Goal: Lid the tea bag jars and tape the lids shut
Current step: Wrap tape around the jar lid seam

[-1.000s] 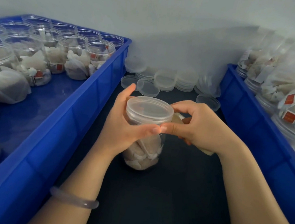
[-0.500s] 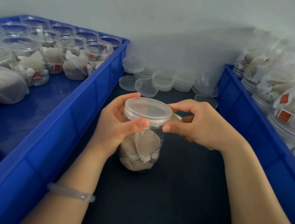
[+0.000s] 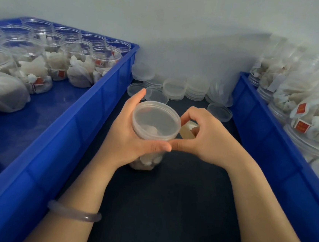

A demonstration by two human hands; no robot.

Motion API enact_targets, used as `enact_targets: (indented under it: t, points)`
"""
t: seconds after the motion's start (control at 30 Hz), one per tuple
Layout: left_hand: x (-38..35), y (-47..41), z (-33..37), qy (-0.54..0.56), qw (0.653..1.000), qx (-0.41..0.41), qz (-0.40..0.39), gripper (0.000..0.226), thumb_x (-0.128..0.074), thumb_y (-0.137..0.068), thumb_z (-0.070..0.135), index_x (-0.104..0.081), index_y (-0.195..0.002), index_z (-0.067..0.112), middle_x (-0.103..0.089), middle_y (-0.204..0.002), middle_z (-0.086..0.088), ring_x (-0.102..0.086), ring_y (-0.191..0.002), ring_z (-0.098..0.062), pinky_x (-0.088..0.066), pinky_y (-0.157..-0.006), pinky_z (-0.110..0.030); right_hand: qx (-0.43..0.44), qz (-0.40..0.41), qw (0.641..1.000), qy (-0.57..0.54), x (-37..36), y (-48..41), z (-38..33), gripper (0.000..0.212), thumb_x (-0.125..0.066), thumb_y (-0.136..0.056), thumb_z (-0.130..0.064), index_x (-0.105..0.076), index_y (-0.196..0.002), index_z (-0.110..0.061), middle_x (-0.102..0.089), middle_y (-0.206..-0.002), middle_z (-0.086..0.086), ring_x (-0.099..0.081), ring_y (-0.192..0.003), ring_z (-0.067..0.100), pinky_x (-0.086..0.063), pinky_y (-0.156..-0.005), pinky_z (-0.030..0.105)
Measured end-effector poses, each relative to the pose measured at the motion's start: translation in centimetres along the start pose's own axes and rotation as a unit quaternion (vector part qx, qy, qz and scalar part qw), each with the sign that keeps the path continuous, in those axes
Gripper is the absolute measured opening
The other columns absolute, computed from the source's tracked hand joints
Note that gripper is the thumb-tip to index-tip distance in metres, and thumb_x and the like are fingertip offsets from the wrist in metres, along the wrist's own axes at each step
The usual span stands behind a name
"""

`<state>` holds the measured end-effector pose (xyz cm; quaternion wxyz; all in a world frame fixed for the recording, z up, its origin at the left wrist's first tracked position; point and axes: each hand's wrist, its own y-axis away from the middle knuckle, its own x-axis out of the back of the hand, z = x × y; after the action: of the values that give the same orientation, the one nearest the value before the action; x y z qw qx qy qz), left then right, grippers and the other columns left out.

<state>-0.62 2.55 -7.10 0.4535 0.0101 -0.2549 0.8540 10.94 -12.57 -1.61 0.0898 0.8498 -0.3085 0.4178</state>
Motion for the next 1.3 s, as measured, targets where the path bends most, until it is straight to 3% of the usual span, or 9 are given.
enact_targets:
  t: [0.2,0.33,0.47,0.53,0.63,0.73,0.8,1.03,1.3]
  points:
    - [0.9,-0.7,0.2,-0.055,0.997,-0.003,-0.046,0.112,-0.08,-0.038,0.064,-0.04,-0.136,0.029,-0.05,-0.116,0.031,-0.046,-0.109,0.02,-0.035,-0.083,0.003,0.006,0.054,0.998,-0.017,-0.8,0.6,0.1,0.052,-0.083,-0.054,-0.053,-0.056,-0.088,-0.025,-0.053,-0.102,-0.013,-0.047,-0.071,-0.004,-0.039,-0.066,0.019]
    - [1.1,-0.9,0.6,-0.046,0.998,0.013,-0.051,0.102,-0.08,-0.043,0.059,-0.046,-0.132,0.024,-0.053,-0.112,0.027,-0.049,-0.103,0.02,-0.038,-0.077,0.002,-0.017,0.0,0.998,-0.052,-0.8,1.3,0.6,0.056,-0.086,-0.063,-0.037,-0.053,-0.109,-0.034,-0.051,-0.12,-0.011,-0.06,-0.094,0.01,-0.052,-0.084,0.034]
    - [2.2,-1.5,2.2,-0.12,0.983,0.067,-0.119,0.106,-0.079,-0.039,0.058,-0.041,-0.133,0.029,-0.049,-0.123,0.018,-0.049,-0.104,0.011,-0.04,-0.075,-0.008,-0.111,-0.051,0.989,-0.085,-1.0,1.9,0.6,0.091,-0.073,-0.068,-0.052,-0.028,-0.145,-0.031,-0.049,-0.128,-0.006,-0.069,-0.066,0.011,-0.053,-0.057,0.022]
    - [2.6,-2.5,3.9,-0.236,0.951,0.094,-0.178,0.111,-0.085,-0.044,0.055,-0.033,-0.139,0.028,-0.037,-0.134,0.01,-0.045,-0.108,0.003,-0.039,-0.081,-0.015,-0.144,-0.06,0.987,-0.043,-1.2,1.8,0.3,0.099,-0.063,-0.063,-0.067,-0.022,-0.148,-0.035,-0.051,-0.12,-0.004,-0.067,-0.058,0.01,-0.05,-0.05,0.02]
    - [0.9,-4.6,6.7,-0.436,0.862,0.091,-0.244,0.13,-0.085,-0.045,0.058,-0.009,-0.148,0.035,-0.009,-0.155,0.006,-0.018,-0.141,-0.024,-0.031,-0.106,-0.046,-0.13,-0.036,0.991,-0.024,-1.1,1.6,0.1,0.083,-0.063,-0.068,-0.063,-0.039,-0.14,-0.029,-0.054,-0.108,-0.006,-0.064,-0.059,0.009,-0.046,-0.048,0.018]
    - [-1.7,-5.7,8.1,-0.467,0.823,0.094,-0.309,0.104,-0.083,-0.049,0.061,-0.035,-0.138,0.037,-0.035,-0.138,0.002,-0.033,-0.126,-0.027,-0.043,-0.085,-0.041,-0.124,-0.017,0.992,0.01,-0.9,1.8,0.5,0.063,-0.063,-0.081,-0.053,-0.046,-0.134,-0.024,-0.061,-0.098,-0.004,-0.06,-0.07,0.008,-0.045,-0.058,0.023]
    - [-2.0,-6.0,7.8,-0.443,0.831,0.098,-0.323,0.084,-0.082,-0.049,0.062,-0.047,-0.122,0.037,-0.043,-0.119,0.006,-0.038,-0.11,-0.02,-0.04,-0.071,-0.034,-0.137,-0.041,0.99,-0.012,-0.8,1.9,0.7,0.059,-0.061,-0.086,-0.049,-0.042,-0.134,-0.021,-0.069,-0.083,-0.003,-0.06,-0.06,0.004,-0.046,-0.055,0.022]
    - [-1.1,-6.3,6.9,-0.413,0.841,0.077,-0.34,0.063,-0.082,-0.056,0.055,-0.042,-0.105,0.046,-0.04,-0.111,0.009,-0.036,-0.11,-0.017,-0.04,-0.081,-0.037,-0.078,-0.057,0.988,-0.121,-0.3,2.2,0.7,0.052,-0.068,-0.085,-0.023,-0.046,-0.132,-0.022,-0.07,-0.069,-0.004,-0.051,-0.046,0.005,-0.04,-0.042,0.017]
    - [-0.9,-6.2,6.4,-0.411,0.846,0.047,-0.335,0.064,-0.077,-0.068,0.047,-0.044,-0.123,0.042,-0.042,-0.123,0.008,-0.035,-0.115,-0.018,-0.039,-0.087,-0.039,-0.024,-0.038,0.995,-0.085,0.8,2.0,0.4,0.05,-0.068,-0.086,-0.025,-0.051,-0.133,-0.027,-0.073,-0.075,-0.001,-0.05,-0.048,0.002,-0.042,-0.051,0.017]
